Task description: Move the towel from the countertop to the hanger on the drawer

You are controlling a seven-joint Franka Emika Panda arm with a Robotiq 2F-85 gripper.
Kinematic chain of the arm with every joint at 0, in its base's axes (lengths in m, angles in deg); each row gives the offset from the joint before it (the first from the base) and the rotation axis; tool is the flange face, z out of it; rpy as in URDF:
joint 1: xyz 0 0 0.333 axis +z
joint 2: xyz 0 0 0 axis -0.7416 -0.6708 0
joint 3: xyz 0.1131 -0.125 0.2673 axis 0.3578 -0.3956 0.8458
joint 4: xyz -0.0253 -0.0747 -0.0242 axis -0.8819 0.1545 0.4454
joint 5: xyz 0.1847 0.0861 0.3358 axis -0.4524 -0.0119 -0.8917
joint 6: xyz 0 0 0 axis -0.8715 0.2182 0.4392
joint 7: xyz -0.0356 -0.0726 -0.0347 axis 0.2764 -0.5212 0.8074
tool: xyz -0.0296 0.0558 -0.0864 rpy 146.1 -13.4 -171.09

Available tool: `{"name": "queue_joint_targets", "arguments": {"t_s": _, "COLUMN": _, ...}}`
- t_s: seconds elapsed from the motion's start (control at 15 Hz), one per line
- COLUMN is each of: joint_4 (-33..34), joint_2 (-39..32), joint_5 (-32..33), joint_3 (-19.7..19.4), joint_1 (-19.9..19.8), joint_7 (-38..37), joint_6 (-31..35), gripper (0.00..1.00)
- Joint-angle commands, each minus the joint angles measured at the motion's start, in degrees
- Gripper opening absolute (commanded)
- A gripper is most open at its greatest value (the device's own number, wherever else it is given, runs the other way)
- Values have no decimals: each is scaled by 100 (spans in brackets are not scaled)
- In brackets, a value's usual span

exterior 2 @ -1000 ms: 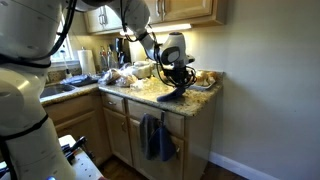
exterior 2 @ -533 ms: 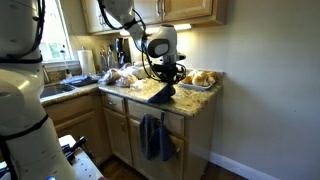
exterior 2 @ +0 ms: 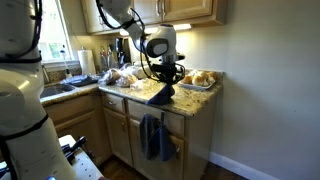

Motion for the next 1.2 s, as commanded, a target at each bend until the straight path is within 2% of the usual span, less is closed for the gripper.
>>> {"name": "queue_joint_targets", "arguments": {"t_s": 0.0, "joint_4": -60, "joint_2": 88, "joint_5": -139, "joint_3": -324, "joint_1": 311, "joint_7": 91, "joint_6": -76, "gripper": 7}}
{"name": "queue_joint_targets", "arguments": {"t_s": 0.4, "joint_4": -651, "joint_2": 741, "joint_5": -1240, "joint_3": -320, "joint_1": 303, "joint_7": 1044, "joint_6": -448, "gripper": 7}}
{"name": "queue_joint_targets", "arguments": {"t_s": 0.53, "joint_4": -917, "joint_2": 1022, "joint_5": -1534, "joint_3": -430, "joint_1": 400, "joint_7": 1331, "joint_6": -624, "gripper": 7}}
{"name": "queue_joint_targets", "arguments": {"t_s": 1.13, "joint_4": -2002, "joint_2": 1899, "joint_5": -1209, "joint_3": -1224, "joint_1": 965, "joint_7": 1124, "joint_6": -1573, "gripper": 7}}
